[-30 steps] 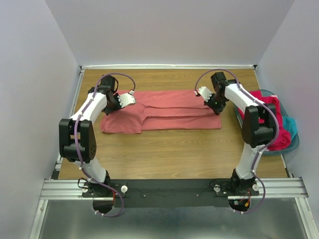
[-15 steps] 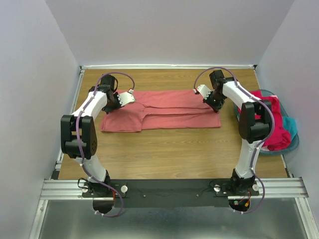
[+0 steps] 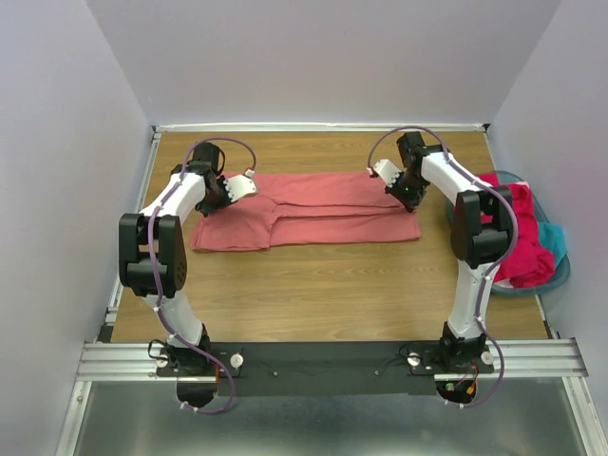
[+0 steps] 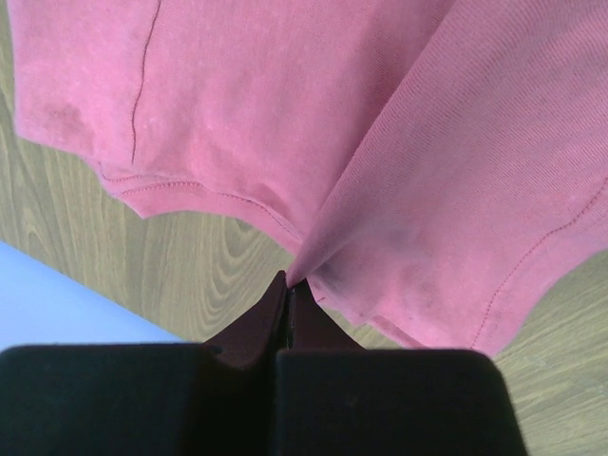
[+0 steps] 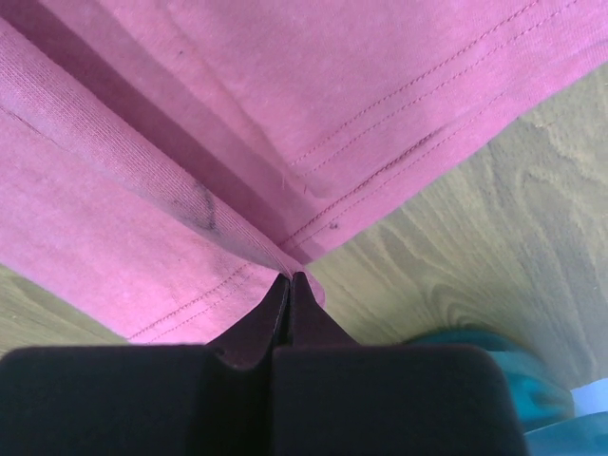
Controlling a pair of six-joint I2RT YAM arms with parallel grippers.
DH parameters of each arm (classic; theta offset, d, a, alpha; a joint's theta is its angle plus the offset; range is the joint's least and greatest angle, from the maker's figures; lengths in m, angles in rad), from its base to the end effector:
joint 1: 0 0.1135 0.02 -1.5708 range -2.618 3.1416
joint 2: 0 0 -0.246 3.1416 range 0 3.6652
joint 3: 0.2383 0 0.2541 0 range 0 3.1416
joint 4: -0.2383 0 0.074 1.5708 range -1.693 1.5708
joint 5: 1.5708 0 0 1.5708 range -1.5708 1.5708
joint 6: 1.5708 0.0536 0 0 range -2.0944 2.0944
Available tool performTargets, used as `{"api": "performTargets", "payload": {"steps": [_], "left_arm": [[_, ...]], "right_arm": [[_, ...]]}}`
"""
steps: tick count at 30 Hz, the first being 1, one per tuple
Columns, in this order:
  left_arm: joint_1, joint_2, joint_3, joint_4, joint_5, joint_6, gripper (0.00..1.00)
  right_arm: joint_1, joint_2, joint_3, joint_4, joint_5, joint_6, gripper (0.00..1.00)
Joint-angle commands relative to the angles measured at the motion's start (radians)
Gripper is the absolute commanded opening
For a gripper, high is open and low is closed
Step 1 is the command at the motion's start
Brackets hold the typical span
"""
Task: Fold and stack the t-shirts
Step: Fold the other side of the tshirt into a rectangle
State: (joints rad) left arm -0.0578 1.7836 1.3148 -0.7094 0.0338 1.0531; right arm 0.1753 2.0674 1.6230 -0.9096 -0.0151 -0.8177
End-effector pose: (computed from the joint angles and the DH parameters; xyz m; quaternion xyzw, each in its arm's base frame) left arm 0.3674 -0.0231 0.1780 0.5199 0.8315 0.0785 0.1793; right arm 0.4069 0.0729 0.1532 -0.4743 0.8737 -0.0270 0.1050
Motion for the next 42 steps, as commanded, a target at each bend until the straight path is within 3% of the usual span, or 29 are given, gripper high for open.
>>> {"api": "performTargets", "payload": {"steps": [1,5,7,9,13,15,18,23,29,37,42], "left_arm": [[0.013,0.017,0.017,0.025,-0.012,-0.007,0.00],[0.021,0.031,0.017,0.031,-0.012,-0.008,0.00],[0.024,0.039,0.017,0.036,-0.009,-0.015,0.00],[0.023,0.042,0.018,0.039,-0.009,-0.021,0.08],[0.041,0.024,0.034,0.015,0.020,-0.030,0.34],[0.077,0.008,0.049,-0.016,0.053,-0.036,0.38],[0.140,-0.041,0.060,-0.076,0.113,-0.053,0.43],[0.236,-0.118,0.026,-0.162,0.277,-0.074,0.51],[0.352,-0.112,-0.061,-0.190,0.393,-0.090,0.52],[0.394,-0.070,-0.137,-0.153,0.494,-0.096,0.52],[0.394,-0.053,-0.092,-0.196,0.511,-0.090,0.53]], "right_arm": [[-0.008,0.033,0.038,-0.006,0.033,-0.014,0.01],[-0.010,0.043,0.055,-0.006,0.029,-0.009,0.02],[-0.011,0.048,0.060,-0.006,0.030,-0.006,0.08],[-0.011,0.048,0.066,-0.006,0.027,0.002,0.28],[-0.014,0.024,0.096,-0.008,0.021,0.038,0.47],[-0.037,-0.009,0.127,-0.020,-0.020,0.084,0.55],[-0.089,-0.058,0.140,-0.080,-0.098,0.152,0.56],[-0.164,-0.133,0.008,-0.153,-0.244,0.268,0.56],[-0.197,-0.141,-0.115,-0.146,-0.359,0.350,0.57],[-0.209,-0.115,-0.104,-0.147,-0.388,0.426,0.59],[-0.209,-0.133,-0.129,-0.175,-0.430,0.469,0.61]]}}
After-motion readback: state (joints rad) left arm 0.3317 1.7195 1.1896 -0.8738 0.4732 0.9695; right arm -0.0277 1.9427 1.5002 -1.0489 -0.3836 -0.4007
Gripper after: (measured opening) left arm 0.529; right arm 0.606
